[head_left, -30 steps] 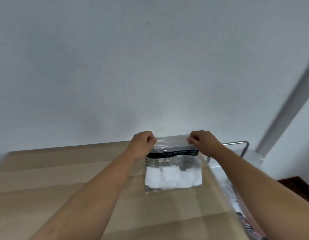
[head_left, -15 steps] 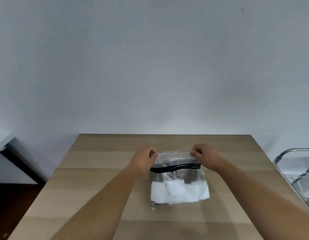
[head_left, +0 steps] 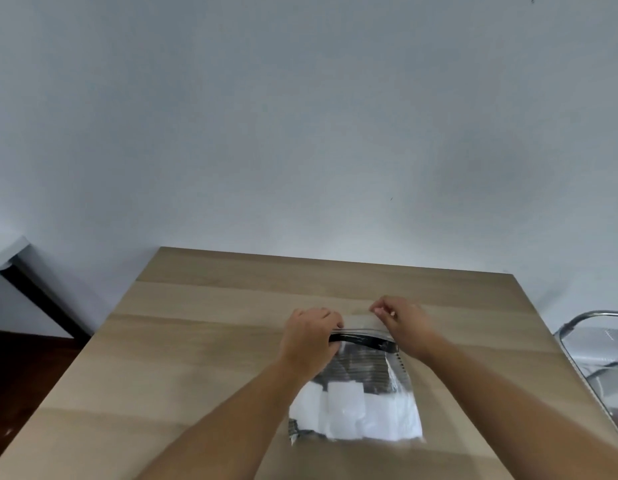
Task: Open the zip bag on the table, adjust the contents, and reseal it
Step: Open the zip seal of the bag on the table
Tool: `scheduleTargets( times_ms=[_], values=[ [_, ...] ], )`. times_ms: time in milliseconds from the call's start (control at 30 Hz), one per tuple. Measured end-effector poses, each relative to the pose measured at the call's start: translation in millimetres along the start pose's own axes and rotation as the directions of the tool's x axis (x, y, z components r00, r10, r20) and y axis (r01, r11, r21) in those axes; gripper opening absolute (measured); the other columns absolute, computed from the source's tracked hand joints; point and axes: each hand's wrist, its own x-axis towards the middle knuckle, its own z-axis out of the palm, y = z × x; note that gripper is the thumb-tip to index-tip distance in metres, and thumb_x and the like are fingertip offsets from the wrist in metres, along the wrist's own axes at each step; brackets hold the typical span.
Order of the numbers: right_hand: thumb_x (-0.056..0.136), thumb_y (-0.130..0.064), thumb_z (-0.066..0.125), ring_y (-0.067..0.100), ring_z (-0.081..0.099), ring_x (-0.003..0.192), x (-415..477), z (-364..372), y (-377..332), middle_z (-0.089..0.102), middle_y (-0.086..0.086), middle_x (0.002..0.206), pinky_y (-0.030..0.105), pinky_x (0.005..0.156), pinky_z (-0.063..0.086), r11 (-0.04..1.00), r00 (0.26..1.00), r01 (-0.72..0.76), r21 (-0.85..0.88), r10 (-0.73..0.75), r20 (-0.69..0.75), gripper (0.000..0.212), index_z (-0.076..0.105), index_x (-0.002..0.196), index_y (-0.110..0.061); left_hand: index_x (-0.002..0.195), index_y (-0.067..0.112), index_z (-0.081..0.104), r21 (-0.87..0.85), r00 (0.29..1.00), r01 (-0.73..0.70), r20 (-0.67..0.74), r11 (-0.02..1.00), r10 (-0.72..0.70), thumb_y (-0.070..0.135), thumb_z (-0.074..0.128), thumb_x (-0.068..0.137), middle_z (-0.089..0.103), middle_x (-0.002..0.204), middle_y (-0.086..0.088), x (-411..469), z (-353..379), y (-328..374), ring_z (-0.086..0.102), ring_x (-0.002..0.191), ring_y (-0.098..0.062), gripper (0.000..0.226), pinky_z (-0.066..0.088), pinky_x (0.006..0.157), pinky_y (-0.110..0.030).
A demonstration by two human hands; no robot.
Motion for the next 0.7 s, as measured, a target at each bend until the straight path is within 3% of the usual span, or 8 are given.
scheduleTargets(
  times_ms=[100,200,267,333,400,467,600,700],
  values=[
    [0.090,-0.044,0.047,0.011,0.051,0.093,-18,3,-5,0.057,-0.009,0.099,0.033,0.087,0.041,0.967,0.948,0.201,-0.159,-0.233,-0.216,0.026,0.058,0.107,-0.028,0.089,0.023,0.066,0.011,0.998,0.052,0.023,0.999,-0.052,0.028,0.059,0.082,0.068,0.081,0.007,2,-2,2,0.059,0.074,-0.012,0.011,0.042,0.072,-0.024],
    [0.079,-0.059,0.050,0.011,0.051,0.090,-38,20,-10,0.054,-0.011,0.099,0.029,0.084,0.042,0.913,0.946,0.249,-0.323,-0.300,-0.120,0.043,0.051,0.109,-0.028,0.090,0.022,0.065,0.025,0.996,0.073,0.039,0.997,-0.074,0.028,0.055,0.084,0.069,0.083,0.005,4,-3,7,0.060,0.073,-0.013,0.013,0.042,0.068,-0.024],
    [0.074,-0.047,0.064,0.019,0.056,0.086,-43,26,-6,0.058,-0.004,0.096,0.032,0.078,0.047,0.870,0.950,0.207,-0.448,-0.288,-0.120,0.039,0.055,0.103,-0.022,0.087,0.022,0.065,0.022,0.997,0.063,0.051,0.998,-0.064,0.026,0.052,0.084,0.069,0.080,0.004,6,-3,13,0.058,0.070,-0.013,0.014,0.034,0.063,-0.022],
    [0.059,-0.021,0.081,0.024,0.060,0.069,-42,25,1,0.063,0.001,0.080,0.034,0.061,0.052,0.852,0.924,0.191,-0.487,-0.324,-0.205,0.032,0.063,0.085,-0.014,0.087,0.022,0.066,0.021,0.996,0.053,0.070,0.998,-0.054,0.026,0.050,0.086,0.068,0.078,0.003,6,-3,18,0.057,0.069,-0.014,0.016,0.033,0.060,-0.022],
    [0.050,-0.001,0.084,0.028,0.060,0.059,-40,21,12,0.063,0.005,0.069,0.033,0.050,0.052,0.880,0.873,0.235,-0.412,-0.378,-0.309,0.030,0.065,0.072,-0.009,0.091,0.023,0.066,0.040,0.996,0.040,0.080,0.998,-0.043,0.029,0.048,0.090,0.067,0.081,0.003,6,-2,19,0.056,0.072,-0.013,0.019,0.038,0.062,-0.022],
    [0.056,0.004,0.082,0.030,0.061,0.062,-38,19,18,0.064,0.008,0.070,0.034,0.049,0.053,0.924,0.857,0.265,-0.274,-0.356,-0.372,0.024,0.066,0.071,-0.006,0.098,0.026,0.067,0.069,0.996,0.055,0.070,0.996,-0.060,0.033,0.049,0.091,0.066,0.090,0.006,6,-1,16,0.052,0.081,-0.011,0.020,0.038,0.068,-0.022],
    [0.074,-0.009,0.076,0.028,0.058,0.076,-35,22,11,0.065,0.007,0.079,0.038,0.066,0.051,0.973,0.909,0.227,-0.042,-0.227,-0.351,0.004,0.072,0.075,-0.007,0.104,0.029,0.065,0.099,0.990,0.081,0.108,0.992,-0.091,0.046,0.052,0.087,0.063,0.101,0.010,9,1,15,0.051,0.095,-0.012,0.027,0.031,0.077,-0.026],
    [0.084,-0.020,0.067,0.022,0.050,0.088,-25,23,5,0.058,0.000,0.089,0.035,0.081,0.042,0.995,0.955,0.097,0.019,-0.088,-0.283,0.012,0.072,0.081,-0.010,0.094,0.025,0.065,0.010,0.985,0.118,0.122,0.993,-0.118,0.053,0.049,0.087,0.065,0.087,0.005,8,3,28,0.054,0.083,-0.015,0.032,0.039,0.074,-0.033]
  ],
)
